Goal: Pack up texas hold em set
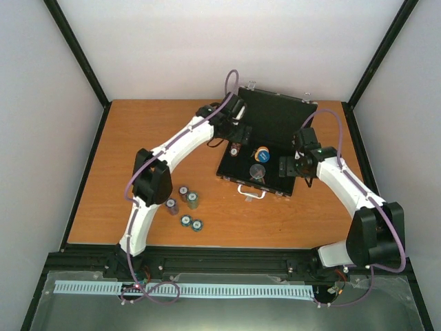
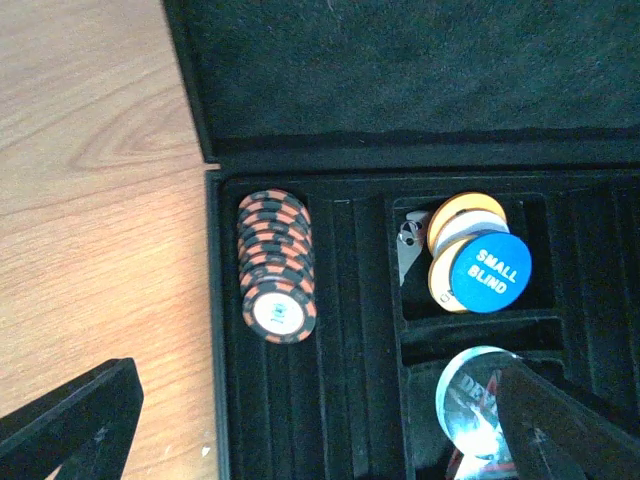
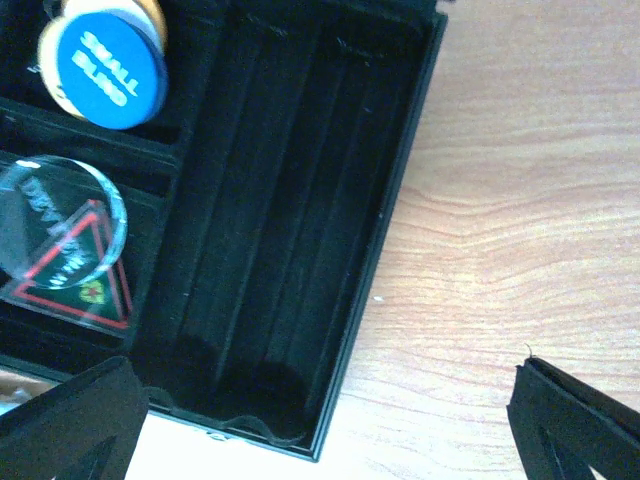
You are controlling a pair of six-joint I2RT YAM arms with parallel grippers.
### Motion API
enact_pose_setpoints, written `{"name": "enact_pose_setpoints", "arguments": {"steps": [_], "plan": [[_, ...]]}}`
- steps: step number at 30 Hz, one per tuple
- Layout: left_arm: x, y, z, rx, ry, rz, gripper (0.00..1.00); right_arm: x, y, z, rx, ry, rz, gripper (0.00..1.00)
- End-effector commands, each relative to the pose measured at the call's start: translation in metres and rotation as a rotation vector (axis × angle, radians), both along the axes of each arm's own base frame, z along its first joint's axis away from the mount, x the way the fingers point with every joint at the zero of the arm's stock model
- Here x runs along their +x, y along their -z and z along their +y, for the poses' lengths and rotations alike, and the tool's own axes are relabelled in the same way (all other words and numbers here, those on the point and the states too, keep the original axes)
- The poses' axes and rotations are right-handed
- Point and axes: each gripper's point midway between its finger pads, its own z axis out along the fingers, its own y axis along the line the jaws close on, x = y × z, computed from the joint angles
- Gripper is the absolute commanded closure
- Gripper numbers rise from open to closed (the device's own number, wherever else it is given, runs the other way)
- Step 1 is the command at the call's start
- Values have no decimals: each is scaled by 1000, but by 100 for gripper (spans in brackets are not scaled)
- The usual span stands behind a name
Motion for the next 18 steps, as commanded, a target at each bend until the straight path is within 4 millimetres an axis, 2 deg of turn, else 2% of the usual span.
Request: {"name": "enact_pose_setpoints", "arguments": {"steps": [1,4,8,12,18], "plan": [[-6,-48,36,21,-102,-37,0,7,-37,8,59,-44,-99,0],[-15,-63,75,57,-188,-42,0,3,-46,19,121,-70,-108,0],[-37,-71,145,104,-345,-23,0,-1,-51,36,180,-118,-98,0],[-66,-74,205,179,-479,-22,0,-3,-64,82,191,-245,-117,0],[-102,-84,261,283,-614,-52,0,-6,-77,172,232,-461,-115,0]]}}
